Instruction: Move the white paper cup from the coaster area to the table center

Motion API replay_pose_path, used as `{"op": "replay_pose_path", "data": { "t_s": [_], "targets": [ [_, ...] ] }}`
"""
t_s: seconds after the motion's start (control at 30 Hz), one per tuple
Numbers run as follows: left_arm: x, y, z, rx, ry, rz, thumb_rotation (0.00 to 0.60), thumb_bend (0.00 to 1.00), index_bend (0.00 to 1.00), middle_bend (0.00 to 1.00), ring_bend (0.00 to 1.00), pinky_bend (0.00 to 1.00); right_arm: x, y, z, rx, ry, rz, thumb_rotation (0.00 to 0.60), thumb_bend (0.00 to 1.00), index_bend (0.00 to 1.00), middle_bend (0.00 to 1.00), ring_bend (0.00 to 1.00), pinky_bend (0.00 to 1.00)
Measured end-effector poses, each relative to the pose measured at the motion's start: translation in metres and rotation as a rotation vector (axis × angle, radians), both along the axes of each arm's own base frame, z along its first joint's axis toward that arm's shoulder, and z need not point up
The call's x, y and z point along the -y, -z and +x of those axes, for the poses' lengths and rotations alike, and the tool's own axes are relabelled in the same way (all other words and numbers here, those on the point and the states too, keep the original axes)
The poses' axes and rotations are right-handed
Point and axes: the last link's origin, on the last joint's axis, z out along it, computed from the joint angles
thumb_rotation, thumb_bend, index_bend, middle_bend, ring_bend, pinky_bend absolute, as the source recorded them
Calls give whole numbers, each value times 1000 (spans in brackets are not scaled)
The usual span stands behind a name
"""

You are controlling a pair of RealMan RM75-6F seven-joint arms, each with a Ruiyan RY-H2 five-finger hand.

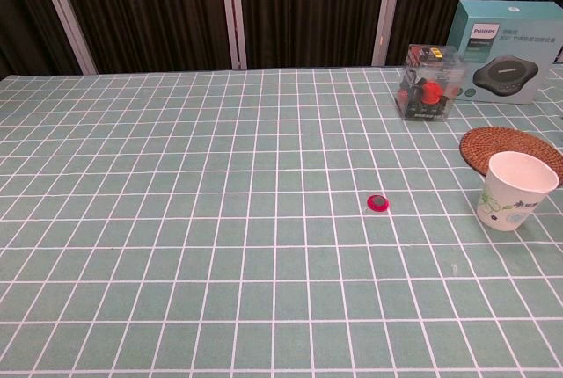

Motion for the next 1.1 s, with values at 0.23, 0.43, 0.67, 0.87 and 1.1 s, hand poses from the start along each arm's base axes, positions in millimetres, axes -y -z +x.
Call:
{"op": "replay_pose_path", "data": {
  "t_s": [0.23, 0.43, 0.67, 0.87, 1.1],
  "targets": [
    [2, 1, 0, -5, -3, -7, 600, 0, 0, 0, 0, 0, 0, 8, -1, -16, -1, 27, 600, 0, 0, 0, 0, 0],
    [1, 2, 1, -12, -11, 2, 600, 0, 0, 0, 0, 0, 8, 27, 10, -120, -85, 125, 600, 0, 0, 0, 0, 0],
    [-12, 9, -6, -39, -54, -18, 600, 0, 0, 0, 0, 0, 27, 66, 38, -389, -259, 254, 600, 0, 0, 0, 0, 0],
    [-24, 15, -10, -57, -86, -31, 600, 0, 0, 0, 0, 0, 46, 104, 56, -650, -393, 295, 600, 0, 0, 0, 0, 0],
    [-32, 18, -15, -54, -116, -52, 600, 0, 0, 0, 0, 0, 71, 137, 49, -909, -426, 271, 600, 0, 0, 0, 0, 0]
  ]
}}
